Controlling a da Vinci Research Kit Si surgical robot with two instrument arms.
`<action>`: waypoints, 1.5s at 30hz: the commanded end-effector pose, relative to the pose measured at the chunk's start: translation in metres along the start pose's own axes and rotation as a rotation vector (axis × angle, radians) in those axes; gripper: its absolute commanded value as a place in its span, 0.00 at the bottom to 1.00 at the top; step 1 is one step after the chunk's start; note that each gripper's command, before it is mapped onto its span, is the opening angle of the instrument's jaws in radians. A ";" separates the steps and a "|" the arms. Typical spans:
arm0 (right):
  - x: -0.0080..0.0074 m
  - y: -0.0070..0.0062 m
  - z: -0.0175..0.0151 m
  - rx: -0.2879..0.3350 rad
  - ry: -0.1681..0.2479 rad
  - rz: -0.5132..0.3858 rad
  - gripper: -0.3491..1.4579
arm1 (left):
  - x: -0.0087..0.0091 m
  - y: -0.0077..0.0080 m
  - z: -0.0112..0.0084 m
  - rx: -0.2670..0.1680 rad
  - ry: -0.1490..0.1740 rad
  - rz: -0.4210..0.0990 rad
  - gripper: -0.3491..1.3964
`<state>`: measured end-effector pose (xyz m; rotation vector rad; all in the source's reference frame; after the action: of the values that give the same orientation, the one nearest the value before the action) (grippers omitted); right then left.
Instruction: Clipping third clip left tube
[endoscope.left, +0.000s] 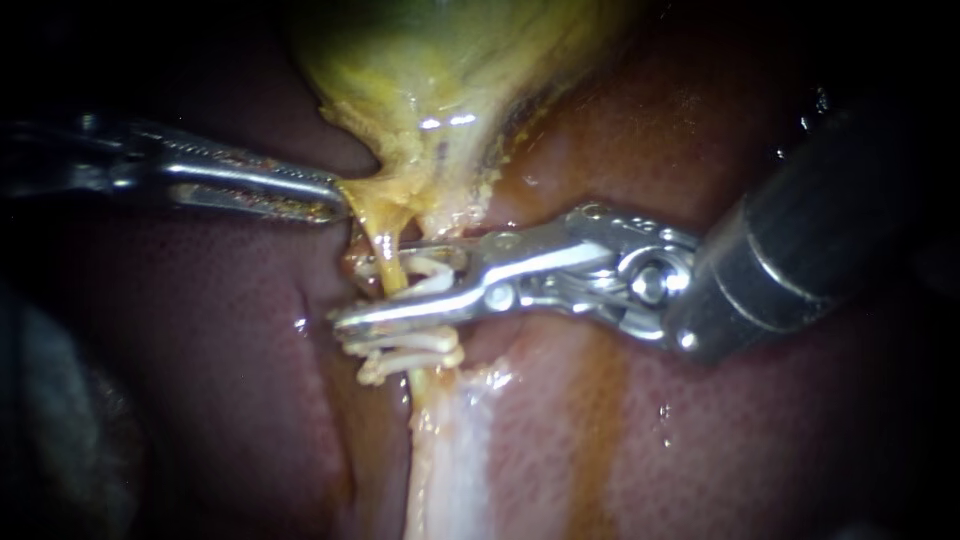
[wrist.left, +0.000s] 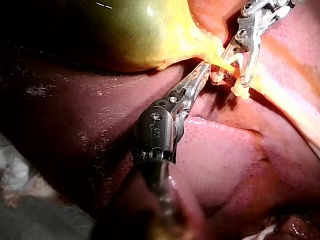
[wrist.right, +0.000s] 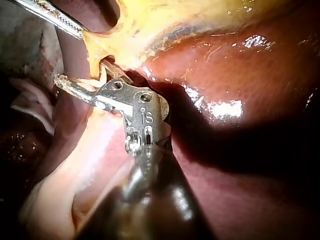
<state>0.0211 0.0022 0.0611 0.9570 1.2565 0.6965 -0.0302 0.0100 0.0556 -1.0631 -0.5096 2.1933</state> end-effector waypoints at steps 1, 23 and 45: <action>0.0002 -0.0001 0.0001 0.005 0.010 0.001 0.46 | 0.0000 0.0000 0.0000 -0.001 0.000 -0.001 0.00; 0.0047 -0.0034 -0.0013 0.053 0.072 0.038 0.26 | -0.0001 -0.0001 0.0000 -0.002 0.000 0.000 0.00; 0.0041 -0.0037 -0.0027 0.000 0.016 0.160 0.00 | -0.0001 -0.0002 0.0000 -0.002 0.000 0.000 0.00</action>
<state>0.0190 0.0047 0.0557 1.0627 1.2029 0.8299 -0.0301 0.0101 0.0558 -1.0643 -0.5117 2.1938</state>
